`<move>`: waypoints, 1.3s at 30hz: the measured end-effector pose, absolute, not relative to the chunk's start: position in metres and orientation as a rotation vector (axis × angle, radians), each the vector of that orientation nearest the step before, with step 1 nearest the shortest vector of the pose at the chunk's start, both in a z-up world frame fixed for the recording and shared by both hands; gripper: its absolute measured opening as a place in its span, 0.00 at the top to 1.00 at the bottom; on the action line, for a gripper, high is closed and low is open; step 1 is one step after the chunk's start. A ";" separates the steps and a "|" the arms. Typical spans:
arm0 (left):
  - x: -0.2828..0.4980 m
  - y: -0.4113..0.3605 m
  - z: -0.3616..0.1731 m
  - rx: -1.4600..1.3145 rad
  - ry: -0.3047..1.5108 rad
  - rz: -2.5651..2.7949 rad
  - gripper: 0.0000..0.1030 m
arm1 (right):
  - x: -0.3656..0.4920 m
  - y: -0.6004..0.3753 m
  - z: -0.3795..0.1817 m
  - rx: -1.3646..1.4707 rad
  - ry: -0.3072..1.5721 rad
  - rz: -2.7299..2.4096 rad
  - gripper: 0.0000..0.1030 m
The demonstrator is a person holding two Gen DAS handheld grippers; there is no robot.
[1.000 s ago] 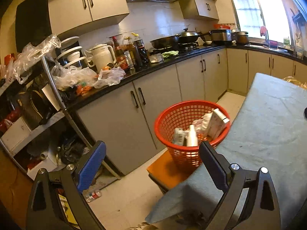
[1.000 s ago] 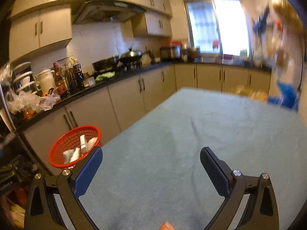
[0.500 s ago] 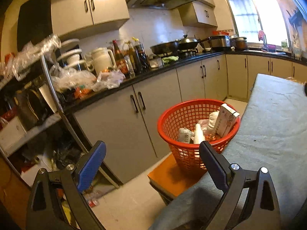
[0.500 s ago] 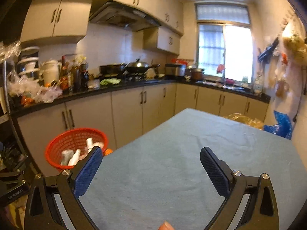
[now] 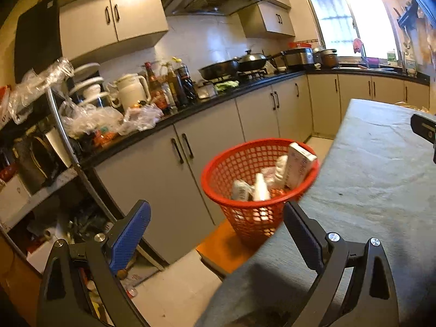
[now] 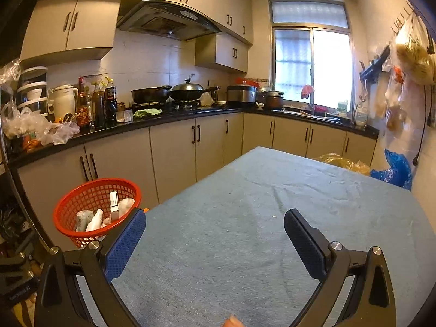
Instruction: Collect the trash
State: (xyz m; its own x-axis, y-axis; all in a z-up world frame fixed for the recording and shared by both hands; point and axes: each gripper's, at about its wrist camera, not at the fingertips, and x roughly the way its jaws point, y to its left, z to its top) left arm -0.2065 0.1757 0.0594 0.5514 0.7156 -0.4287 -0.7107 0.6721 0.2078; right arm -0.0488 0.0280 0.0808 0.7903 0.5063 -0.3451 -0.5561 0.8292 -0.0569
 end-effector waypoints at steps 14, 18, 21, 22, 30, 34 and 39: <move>-0.209 0.160 0.065 -0.080 0.537 0.742 0.06 | -0.065 -0.006 0.098 -0.116 0.390 0.458 0.00; -0.201 0.153 0.064 -0.112 0.562 0.691 0.06 | -0.072 -0.037 0.090 -0.092 0.428 0.411 0.00; -0.192 0.143 0.062 -0.119 0.586 0.654 0.06 | -0.073 -0.067 0.083 -0.060 0.451 0.356 0.00; -0.188 0.137 0.061 -0.115 0.594 0.643 0.06 | -0.074 -0.080 0.081 -0.045 0.450 0.329 0.00; -0.159 0.081 0.065 -0.041 0.630 0.554 0.06 | -0.066 -0.157 0.069 0.028 0.478 0.190 0.00; -0.145 0.050 0.066 0.002 0.639 0.504 0.06 | -0.062 -0.181 0.066 0.026 0.490 0.146 0.00; -0.126 0.014 0.068 0.039 0.651 0.435 0.06 | -0.059 -0.198 0.062 0.027 0.519 0.137 0.00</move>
